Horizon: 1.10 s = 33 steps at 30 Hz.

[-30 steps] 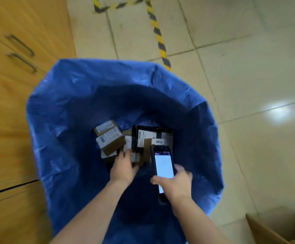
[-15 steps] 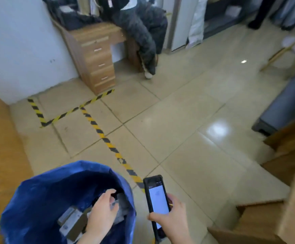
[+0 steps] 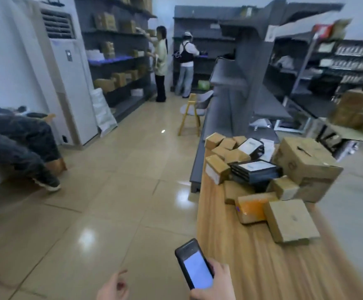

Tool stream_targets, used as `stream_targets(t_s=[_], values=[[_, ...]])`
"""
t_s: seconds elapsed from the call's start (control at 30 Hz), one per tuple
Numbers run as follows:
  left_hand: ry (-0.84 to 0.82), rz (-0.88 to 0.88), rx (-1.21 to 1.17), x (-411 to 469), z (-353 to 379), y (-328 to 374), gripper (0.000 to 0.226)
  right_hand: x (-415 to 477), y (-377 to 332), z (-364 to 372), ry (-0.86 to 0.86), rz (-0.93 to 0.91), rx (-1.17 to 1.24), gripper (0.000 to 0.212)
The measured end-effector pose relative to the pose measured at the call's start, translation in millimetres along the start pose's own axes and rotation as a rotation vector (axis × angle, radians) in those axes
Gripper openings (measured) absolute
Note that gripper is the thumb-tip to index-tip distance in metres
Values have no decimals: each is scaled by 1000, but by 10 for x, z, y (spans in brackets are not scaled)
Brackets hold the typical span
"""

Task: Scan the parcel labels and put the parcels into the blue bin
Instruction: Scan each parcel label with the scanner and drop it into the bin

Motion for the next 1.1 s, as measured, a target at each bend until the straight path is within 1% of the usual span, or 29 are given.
stream_targets(t_s=[0.03,0.07,0.1,0.13,0.17,0.23,0.33,0.43,0.57,0.7,0.77,0.87,1.0,1.1], values=[[43,0,105,56,128,219,100,64,-3,-205,19,59,-13,52],[39,25,258,91,281,407,95,112,35,-433,60,46,-33,58],[10,49,346,87,456,588,79,151,106,-618,59,74,-59,61],[-26,79,403,88,653,765,64,193,241,-816,93,93,-48,62],[-47,95,431,132,830,908,57,197,303,-960,122,137,-40,64],[-140,157,478,209,1201,1141,61,187,474,-1244,196,210,27,69],[-256,268,578,321,1677,1458,56,140,699,-1587,243,316,80,68],[-300,347,601,431,2061,1683,61,120,882,-1831,307,360,97,69],[-377,424,659,622,2521,1903,71,191,1065,-2023,372,403,90,78],[-373,508,721,858,2915,2132,84,361,1143,-2117,415,434,112,83],[-375,560,753,1008,3125,2267,87,514,1172,-2149,420,463,109,84],[-378,594,810,1278,3464,2421,89,769,1255,-2152,427,521,128,84],[-385,697,956,1662,3926,2510,94,1131,1412,-2076,435,559,176,80],[-379,770,1089,1886,4195,2461,102,1313,1491,-2004,447,593,176,82]])
Point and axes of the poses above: each hand's wrist, its own x-axis towards the middle knuckle, its own z-axis out of the palm, y = z × x, the point moved 5 cm from there along x, towards the middle knuckle, and after that the axes turned 6 degrees about x, right-handed, at the moved point
